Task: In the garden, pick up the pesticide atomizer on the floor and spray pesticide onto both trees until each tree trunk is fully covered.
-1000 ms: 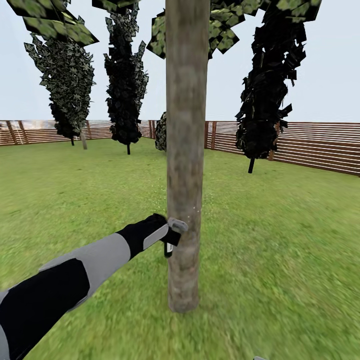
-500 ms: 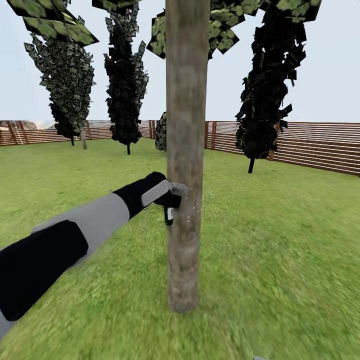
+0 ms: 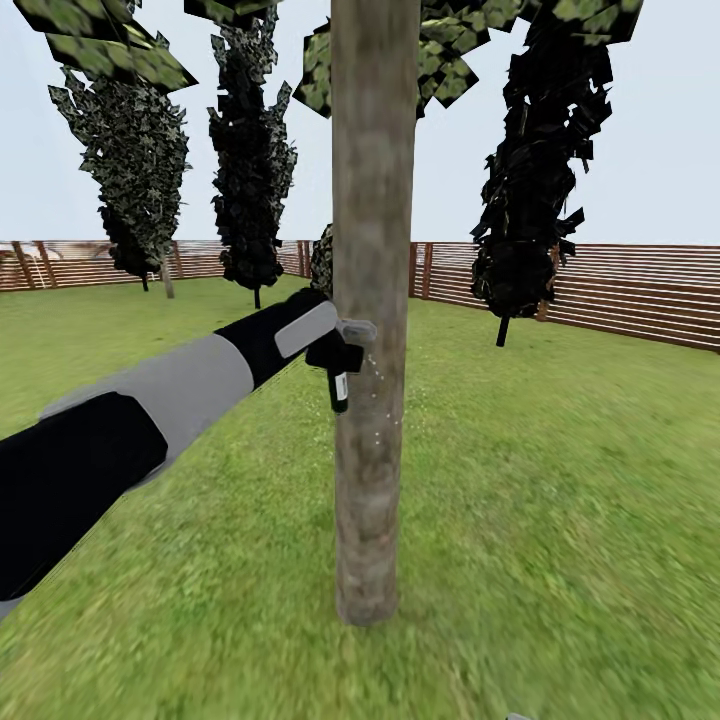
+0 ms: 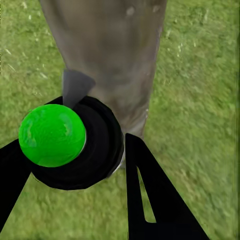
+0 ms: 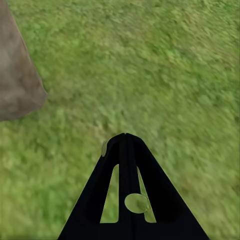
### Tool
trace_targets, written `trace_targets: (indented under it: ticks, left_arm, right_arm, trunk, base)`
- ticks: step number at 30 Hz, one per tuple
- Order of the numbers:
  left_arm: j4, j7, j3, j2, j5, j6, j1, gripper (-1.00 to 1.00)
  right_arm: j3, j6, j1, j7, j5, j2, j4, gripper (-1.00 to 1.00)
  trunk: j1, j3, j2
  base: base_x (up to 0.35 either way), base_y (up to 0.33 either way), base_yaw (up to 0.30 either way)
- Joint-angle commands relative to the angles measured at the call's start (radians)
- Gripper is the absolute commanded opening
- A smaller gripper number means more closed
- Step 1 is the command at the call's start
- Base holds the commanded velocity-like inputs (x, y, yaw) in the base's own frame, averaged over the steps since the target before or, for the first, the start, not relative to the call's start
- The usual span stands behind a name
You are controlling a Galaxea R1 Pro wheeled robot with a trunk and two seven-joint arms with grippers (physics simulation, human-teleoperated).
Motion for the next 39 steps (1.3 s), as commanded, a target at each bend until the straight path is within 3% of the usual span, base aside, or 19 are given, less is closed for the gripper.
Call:
trace_targets:
  ticks: [1,5,12,20,30,39]
  left_arm:
    - [-0.002,0.027,-0.006,0.0,0.024,0.003,-0.009,-1.0]
    - [-0.008,0.086,-0.006,-0.001,0.06,0.015,-0.043,-1.0]
    - [-0.017,0.103,-0.005,-0.009,0.098,0.023,-0.071,-1.0]
    - [-0.16,0.109,0.0,-0.024,0.194,0.021,-0.066,-1.0]
    - [-0.182,0.111,0.001,-0.023,0.198,0.015,-0.052,-1.0]
    - [-0.182,0.105,0.0,-0.016,0.186,0.012,0.072,-1.0]
  right_arm:
    - [0.001,-0.006,-0.001,0.0,-0.008,0.0,0.001,-1.0]
    - [0.001,-0.006,-0.001,0.0,-0.008,0.0,0.001,-1.0]
    - [0.001,-0.006,-0.001,0.0,-0.007,0.0,0.002,-1.0]
    - [0.001,-0.006,-0.001,0.0,-0.007,0.0,0.002,-1.0]
    - [0.001,-0.006,-0.001,0.0,-0.007,0.0,0.002,-1.0]
    - [0.001,-0.006,-0.001,0.0,-0.007,0.0,0.0,-1.0]
  trunk:
    - [0.001,-0.002,-0.002]
    - [0.001,-0.002,-0.002]
    - [0.001,-0.002,-0.002]
    - [0.001,-0.002,-0.002]
    - [0.001,-0.002,-0.002]
    - [0.001,-0.002,-0.002]
  base:
    - [0.0,0.0,0.0]
    - [0.0,0.0,0.0]
    - [0.0,0.0,0.0]
    - [0.0,0.0,0.0]
    - [0.0,0.0,0.0]
    - [0.0,0.0,0.0]
